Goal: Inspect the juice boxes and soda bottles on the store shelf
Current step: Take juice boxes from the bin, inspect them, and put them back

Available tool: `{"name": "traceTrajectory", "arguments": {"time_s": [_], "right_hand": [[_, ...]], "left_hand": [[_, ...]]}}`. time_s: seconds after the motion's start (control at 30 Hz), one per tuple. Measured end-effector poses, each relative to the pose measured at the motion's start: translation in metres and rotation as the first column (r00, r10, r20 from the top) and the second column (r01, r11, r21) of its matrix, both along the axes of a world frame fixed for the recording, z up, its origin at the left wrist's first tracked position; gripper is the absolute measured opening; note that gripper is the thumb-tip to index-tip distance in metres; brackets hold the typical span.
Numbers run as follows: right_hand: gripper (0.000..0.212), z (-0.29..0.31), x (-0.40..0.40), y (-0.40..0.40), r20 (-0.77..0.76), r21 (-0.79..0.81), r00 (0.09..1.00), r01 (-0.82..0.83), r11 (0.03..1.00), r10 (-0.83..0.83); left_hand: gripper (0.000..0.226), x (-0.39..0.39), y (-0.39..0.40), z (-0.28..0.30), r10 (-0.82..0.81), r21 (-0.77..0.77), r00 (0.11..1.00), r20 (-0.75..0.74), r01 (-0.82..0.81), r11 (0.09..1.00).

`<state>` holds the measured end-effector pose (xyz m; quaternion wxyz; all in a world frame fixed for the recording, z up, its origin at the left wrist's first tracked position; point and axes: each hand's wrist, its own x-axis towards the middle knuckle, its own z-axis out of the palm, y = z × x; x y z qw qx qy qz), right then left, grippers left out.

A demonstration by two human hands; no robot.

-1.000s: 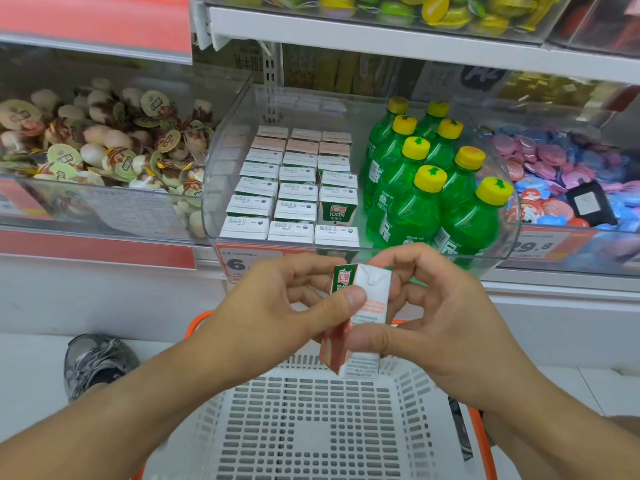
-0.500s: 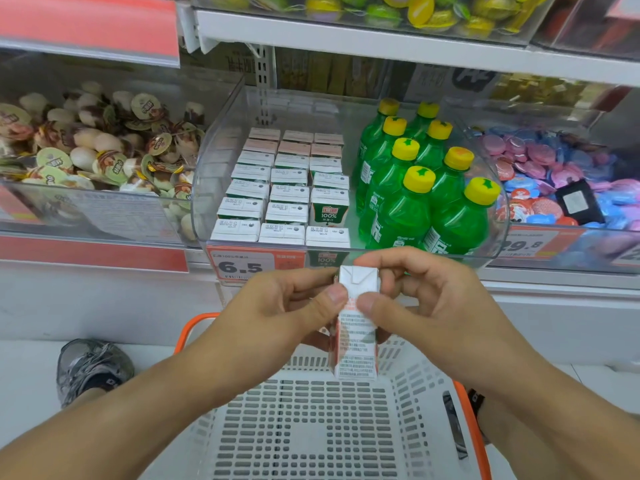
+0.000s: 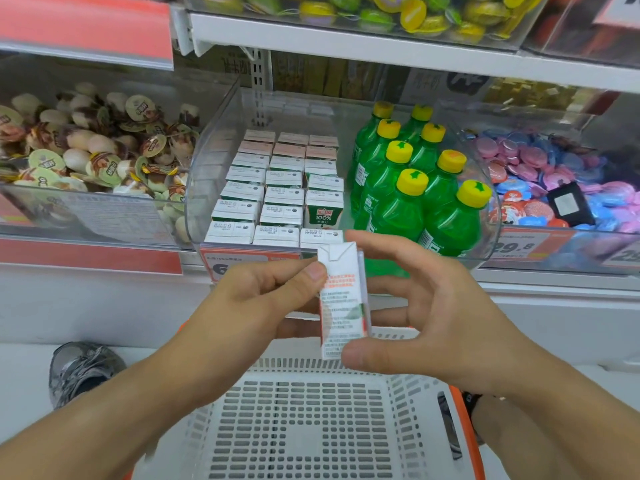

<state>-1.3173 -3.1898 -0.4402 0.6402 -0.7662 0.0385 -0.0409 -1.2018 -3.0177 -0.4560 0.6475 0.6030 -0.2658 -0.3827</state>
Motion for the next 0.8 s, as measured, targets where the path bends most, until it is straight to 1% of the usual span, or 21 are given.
{"name": "traceTrajectory", "arguments": {"time_s": [0.03,0.1,0.13,0.17,0.23,0.33,0.43,0.47,0.53,0.57,0.63,0.67,0.73,0.8], "right_hand": [[0.093,-0.001,-0.001,0.001,0.013,-0.024,0.999,0.039,0.999,-0.039],[0.092,-0.002,-0.002,0.004,0.063,-0.175,0.993,0.112,0.978,-0.102],[0.092,-0.002,-0.002,0.006,0.088,-0.265,0.989,0.139,0.954,-0.120],[0.093,-0.002,-0.003,0.009,0.109,-0.329,0.985,0.161,0.931,-0.132],[0.093,-0.003,-0.003,0.012,0.146,-0.370,0.980,0.184,0.911,-0.139],[0.079,-0.006,0.000,0.010,0.152,-0.284,0.974,0.209,0.936,-0.171],[0.060,-0.006,0.002,0.007,0.146,-0.247,0.965,0.247,0.937,-0.216],[0.056,-0.006,0.003,0.007,0.148,-0.204,0.958,0.274,0.940,-0.247],[0.056,-0.005,0.003,0.007,0.132,-0.115,0.941,0.325,0.939,-0.310],[0.060,-0.005,0.003,0.008,0.113,-0.115,0.941,0.332,0.936,-0.320],[0.064,-0.006,0.003,0.007,0.045,-0.136,0.958,0.287,0.948,-0.284],[0.061,-0.006,0.003,0.007,0.014,-0.122,0.966,0.258,0.959,-0.258],[0.053,-0.006,0.004,0.007,0.002,-0.075,0.974,0.228,0.971,-0.228],[0.049,-0.005,0.003,0.005,0.016,-0.048,0.971,0.240,0.970,-0.240]], "left_hand": [[0.033,-0.001,0.001,0.001,0.016,0.027,0.998,0.068,-0.018,0.999],[0.034,-0.004,0.003,0.002,0.039,0.096,0.967,0.252,-0.065,0.993],[0.033,-0.006,0.004,0.002,0.037,0.109,0.960,0.276,-0.069,0.992],[0.032,-0.008,0.004,0.003,0.031,0.111,0.968,0.249,-0.060,0.992],[0.030,-0.010,0.005,0.004,0.029,0.098,0.975,0.221,-0.052,0.994],[0.041,-0.008,0.003,0.000,0.051,0.071,0.988,0.145,-0.061,0.996],[0.033,-0.004,0.000,-0.002,0.044,0.025,0.993,0.113,-0.047,0.999],[0.033,-0.003,0.000,-0.004,0.055,0.020,0.992,0.110,-0.057,0.998],[0.034,-0.003,0.000,-0.007,0.081,-0.004,0.994,0.074,-0.081,0.997],[0.036,-0.004,0.000,-0.008,0.088,-0.016,0.995,0.054,-0.087,0.996],[0.036,-0.006,-0.002,-0.009,0.101,-0.037,0.995,0.026,-0.100,0.994],[0.033,-0.007,-0.003,-0.010,0.109,-0.048,0.994,0.021,-0.108,0.993],[0.028,-0.006,-0.005,-0.009,0.113,-0.066,0.993,0.018,-0.111,0.992],[0.034,-0.003,-0.006,-0.007,0.072,-0.064,0.997,0.017,-0.071,0.995]]}}
